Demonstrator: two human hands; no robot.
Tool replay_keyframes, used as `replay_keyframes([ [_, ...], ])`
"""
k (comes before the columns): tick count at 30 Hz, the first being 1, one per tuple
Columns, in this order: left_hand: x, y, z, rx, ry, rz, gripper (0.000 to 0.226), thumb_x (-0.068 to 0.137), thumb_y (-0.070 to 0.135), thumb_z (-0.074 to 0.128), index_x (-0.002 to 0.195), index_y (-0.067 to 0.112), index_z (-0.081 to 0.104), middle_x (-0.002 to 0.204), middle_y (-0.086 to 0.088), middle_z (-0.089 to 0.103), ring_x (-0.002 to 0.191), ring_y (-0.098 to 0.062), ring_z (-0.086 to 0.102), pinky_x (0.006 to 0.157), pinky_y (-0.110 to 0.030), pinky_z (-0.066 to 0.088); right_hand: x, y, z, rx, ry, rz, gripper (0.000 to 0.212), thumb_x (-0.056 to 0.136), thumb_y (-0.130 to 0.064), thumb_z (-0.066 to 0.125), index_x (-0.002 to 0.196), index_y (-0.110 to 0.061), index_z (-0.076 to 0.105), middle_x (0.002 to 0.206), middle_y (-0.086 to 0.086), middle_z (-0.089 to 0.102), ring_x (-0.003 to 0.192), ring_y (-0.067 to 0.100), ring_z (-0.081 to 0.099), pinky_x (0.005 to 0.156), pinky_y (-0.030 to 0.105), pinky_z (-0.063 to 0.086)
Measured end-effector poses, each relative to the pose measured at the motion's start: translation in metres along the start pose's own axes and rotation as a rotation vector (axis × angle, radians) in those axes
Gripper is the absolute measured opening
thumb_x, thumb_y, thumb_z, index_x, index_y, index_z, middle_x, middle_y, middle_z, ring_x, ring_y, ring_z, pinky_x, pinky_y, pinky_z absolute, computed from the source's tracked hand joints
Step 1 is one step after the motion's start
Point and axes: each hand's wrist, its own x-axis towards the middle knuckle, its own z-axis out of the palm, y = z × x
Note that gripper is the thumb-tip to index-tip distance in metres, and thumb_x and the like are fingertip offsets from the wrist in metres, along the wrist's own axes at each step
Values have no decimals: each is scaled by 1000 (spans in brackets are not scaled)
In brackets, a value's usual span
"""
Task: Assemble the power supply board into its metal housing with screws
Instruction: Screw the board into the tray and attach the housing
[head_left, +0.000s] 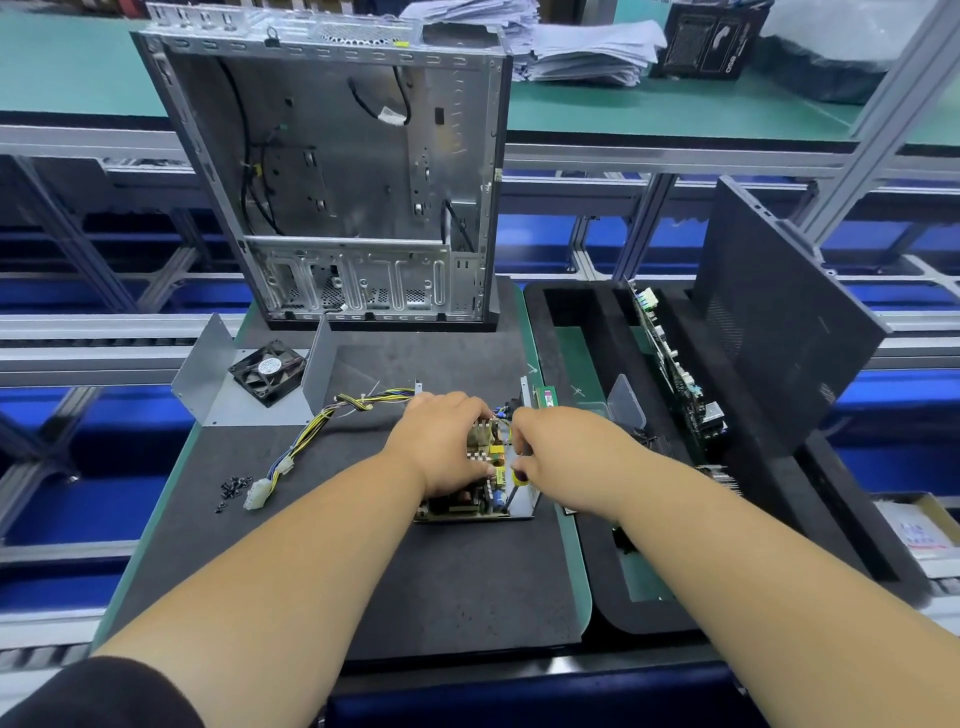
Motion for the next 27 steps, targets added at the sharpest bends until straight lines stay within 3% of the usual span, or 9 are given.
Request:
replay_keyframes([
  [5,0,1,-1,2,8,-1,63,74,61,69,126,31,50,122,8,57,116,-15,51,104,-33,27,1,-8,9,3,89,52,17,96,-29,55,106,-16,50,86,1,55,79,23,52,62,33,40],
  [11,-1,1,-2,1,19,8,63,73,61,69,126,32,51,123,9,58,116,-14,52,102,-32,28,3,-13,7,53,72,131,17,96,-27,55,109,-17,50,94,4,59,81,24,52,64,33,41],
  [16,-1,2,-6,6,-18,42,67,74,61,69,130,29,50,126,7,57,120,-16,50,104,-32,28,-4,-16,-3,-9,108,131,13,92,-35,50,98,-24,49,80,-6,53,79,22,55,58,31,37],
  [19,-6,-1,-15,-208,-32,65,67,83,49,68,140,22,44,140,1,49,132,-19,42,111,-32,29,-8,-16,-22,-32,265,169,8,90,-36,50,90,-28,50,78,-5,57,76,21,56,56,31,37],
  [23,-32,-21,-37,-469,190,23,47,93,28,60,138,20,48,138,2,50,130,-12,43,109,-27,33,0,-31,-44,-40,435,93,14,94,-40,50,92,-27,48,80,-6,59,71,22,55,52,31,33],
  [27,-71,-53,-50,-572,387,-81,31,92,25,58,123,25,57,119,10,57,114,-3,52,99,-19,40,17,-65,-41,-23,541,-36,17,97,-39,49,99,-22,49,88,-5,63,71,28,60,55,34,45],
])
